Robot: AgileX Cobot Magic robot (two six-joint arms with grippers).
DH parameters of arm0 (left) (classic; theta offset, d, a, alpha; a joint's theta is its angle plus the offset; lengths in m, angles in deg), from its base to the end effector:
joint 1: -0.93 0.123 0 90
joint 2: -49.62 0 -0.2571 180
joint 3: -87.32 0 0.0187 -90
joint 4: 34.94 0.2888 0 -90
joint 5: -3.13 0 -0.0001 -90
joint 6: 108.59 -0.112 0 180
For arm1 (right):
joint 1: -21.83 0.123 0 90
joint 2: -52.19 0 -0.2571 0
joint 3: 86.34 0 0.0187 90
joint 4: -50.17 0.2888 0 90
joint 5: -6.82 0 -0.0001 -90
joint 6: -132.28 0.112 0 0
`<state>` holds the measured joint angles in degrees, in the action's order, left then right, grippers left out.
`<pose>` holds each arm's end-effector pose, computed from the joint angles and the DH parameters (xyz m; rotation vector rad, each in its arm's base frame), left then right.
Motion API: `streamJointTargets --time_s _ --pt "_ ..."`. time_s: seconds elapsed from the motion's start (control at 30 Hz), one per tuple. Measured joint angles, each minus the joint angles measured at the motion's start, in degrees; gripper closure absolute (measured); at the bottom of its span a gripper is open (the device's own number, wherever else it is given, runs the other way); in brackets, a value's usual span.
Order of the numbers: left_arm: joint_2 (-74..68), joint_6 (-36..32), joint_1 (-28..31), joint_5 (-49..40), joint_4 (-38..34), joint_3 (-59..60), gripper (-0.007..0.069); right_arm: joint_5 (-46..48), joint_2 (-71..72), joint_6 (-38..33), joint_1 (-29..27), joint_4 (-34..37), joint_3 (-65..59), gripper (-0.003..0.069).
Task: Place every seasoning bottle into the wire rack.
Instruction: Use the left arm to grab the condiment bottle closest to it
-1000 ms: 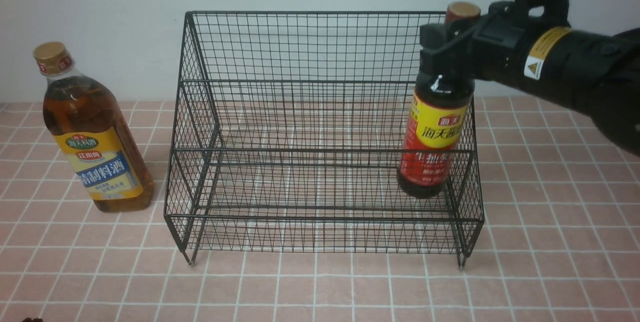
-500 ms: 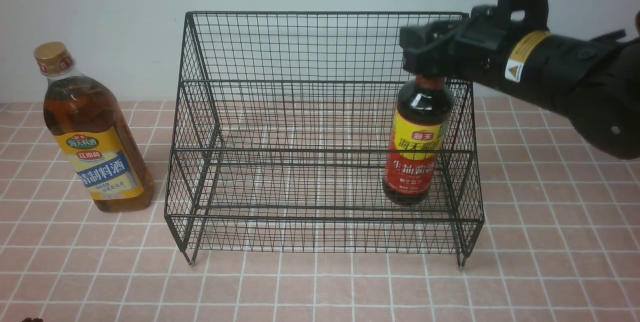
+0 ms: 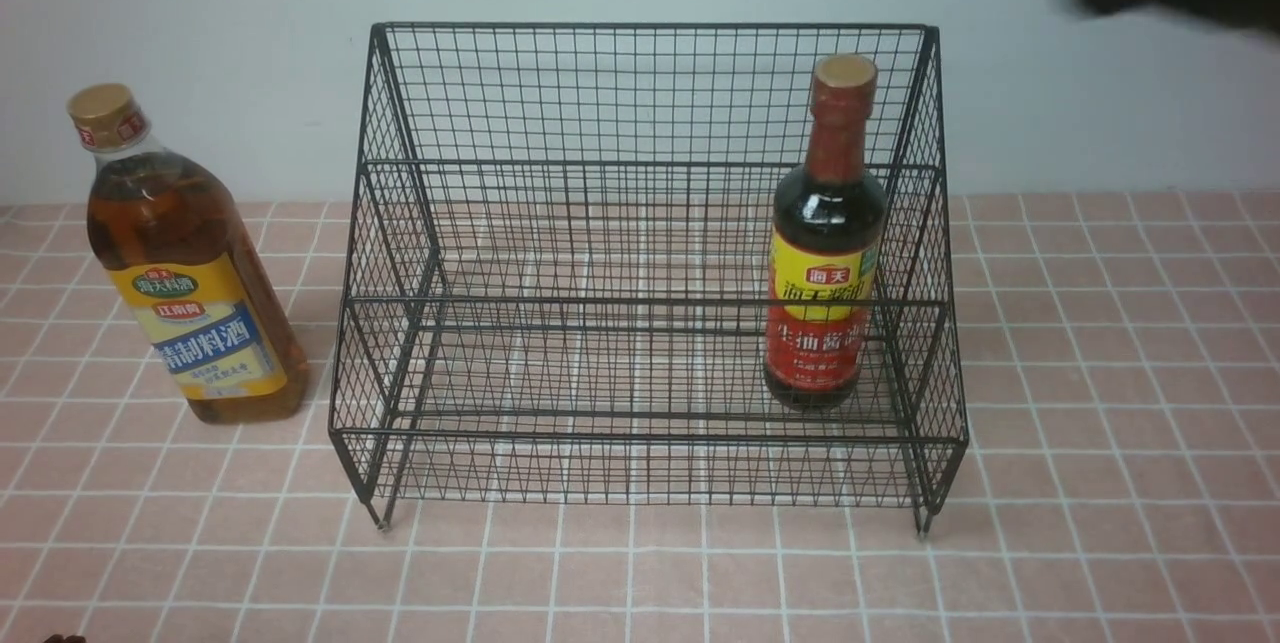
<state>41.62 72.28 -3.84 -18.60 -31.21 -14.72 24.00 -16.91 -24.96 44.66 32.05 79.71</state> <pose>0.1386 -0.0089 0.1637 0.1042 1.8758 -0.0034 0.2830 0.1079 0.3983 -0.1967 1.7317 0.2823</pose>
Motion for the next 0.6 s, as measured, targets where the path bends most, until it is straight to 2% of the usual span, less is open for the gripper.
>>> streamJointTargets --time_s 0.1,0.13,0.17,0.33,0.5,0.6 --pt "0.0 0.0 0.0 0.0 0.0 0.0 0.0631 12.4 11.4 -1.9 0.0 -0.2 -0.5 0.0505" --pt "0.0 0.0 0.0 0.0 0.0 0.0 0.0631 13.0 12.1 -1.9 0.0 -0.3 -0.6 0.0505" --pt "0.0 0.0 0.0 0.0 0.0 0.0 0.0631 17.8 19.2 -2.0 0.0 -1.2 -2.9 0.0610" --pt "0.0 0.0 0.0 0.0 0.0 0.0 0.0631 20.1 33.7 2.4 0.0 -4.1 -12.2 0.0664" --pt "0.0 0.0 0.0 0.0 0.0 0.0 0.0631 16.5 51.4 15.6 0.0 -10.4 -25.3 0.0670" --pt "0.0 0.0 0.0 0.0 0.0 0.0 0.0631 16.0 55.1 18.6 0.0 -11.7 -28.1 0.0670"
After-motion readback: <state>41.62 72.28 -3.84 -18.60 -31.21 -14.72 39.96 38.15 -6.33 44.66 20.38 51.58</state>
